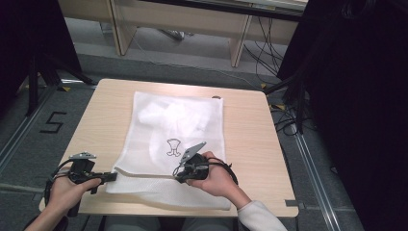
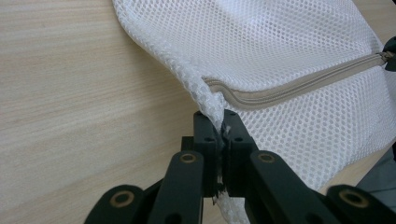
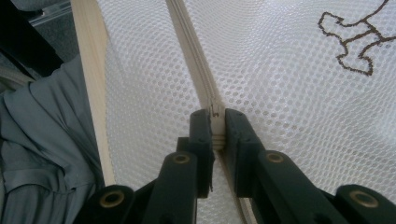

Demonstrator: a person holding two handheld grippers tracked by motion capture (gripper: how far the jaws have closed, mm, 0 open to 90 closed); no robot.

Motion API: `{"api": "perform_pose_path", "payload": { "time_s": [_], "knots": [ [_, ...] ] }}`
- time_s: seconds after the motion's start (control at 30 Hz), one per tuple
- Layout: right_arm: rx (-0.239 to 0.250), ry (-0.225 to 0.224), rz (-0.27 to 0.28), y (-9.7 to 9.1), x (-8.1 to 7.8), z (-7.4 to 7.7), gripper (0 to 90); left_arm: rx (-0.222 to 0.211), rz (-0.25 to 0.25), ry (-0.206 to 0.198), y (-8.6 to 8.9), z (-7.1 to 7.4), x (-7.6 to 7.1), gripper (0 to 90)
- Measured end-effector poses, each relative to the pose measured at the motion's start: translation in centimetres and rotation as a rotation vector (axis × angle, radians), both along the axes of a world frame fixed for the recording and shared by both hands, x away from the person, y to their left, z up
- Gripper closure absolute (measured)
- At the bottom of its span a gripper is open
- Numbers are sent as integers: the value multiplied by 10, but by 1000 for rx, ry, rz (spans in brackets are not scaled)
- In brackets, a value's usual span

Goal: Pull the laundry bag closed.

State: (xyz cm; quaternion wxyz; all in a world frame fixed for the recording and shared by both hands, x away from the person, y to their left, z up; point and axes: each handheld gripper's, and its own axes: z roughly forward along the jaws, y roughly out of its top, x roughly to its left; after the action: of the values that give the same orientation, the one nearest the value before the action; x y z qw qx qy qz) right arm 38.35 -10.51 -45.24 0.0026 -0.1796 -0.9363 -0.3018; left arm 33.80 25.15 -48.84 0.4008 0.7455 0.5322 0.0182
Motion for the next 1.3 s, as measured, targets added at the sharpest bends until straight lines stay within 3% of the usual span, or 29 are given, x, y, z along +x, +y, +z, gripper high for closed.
{"api": "perform_pose_path", "payload": {
  "time_s": [0.1,0.13,0.17,0.2,1.13,1.3],
  "knots": [
    [-1,1,-2,-1,0,0,827,-12,10,-2,-1,0,0,860],
    [-4,1,-1,-2,0,0,827,16,-18,1,2,0,0,861],
    [-2,1,-2,-1,0,0,826,-13,13,-1,-1,0,0,861],
    [-2,0,0,-2,0,1,827,-15,3,5,0,0,0,860],
    [-9,-7,-3,-11,0,1,827,-12,7,3,0,0,0,861],
    [-16,3,-25,-15,-2,2,827,-13,10,1,-1,0,0,861]
  ]
}}
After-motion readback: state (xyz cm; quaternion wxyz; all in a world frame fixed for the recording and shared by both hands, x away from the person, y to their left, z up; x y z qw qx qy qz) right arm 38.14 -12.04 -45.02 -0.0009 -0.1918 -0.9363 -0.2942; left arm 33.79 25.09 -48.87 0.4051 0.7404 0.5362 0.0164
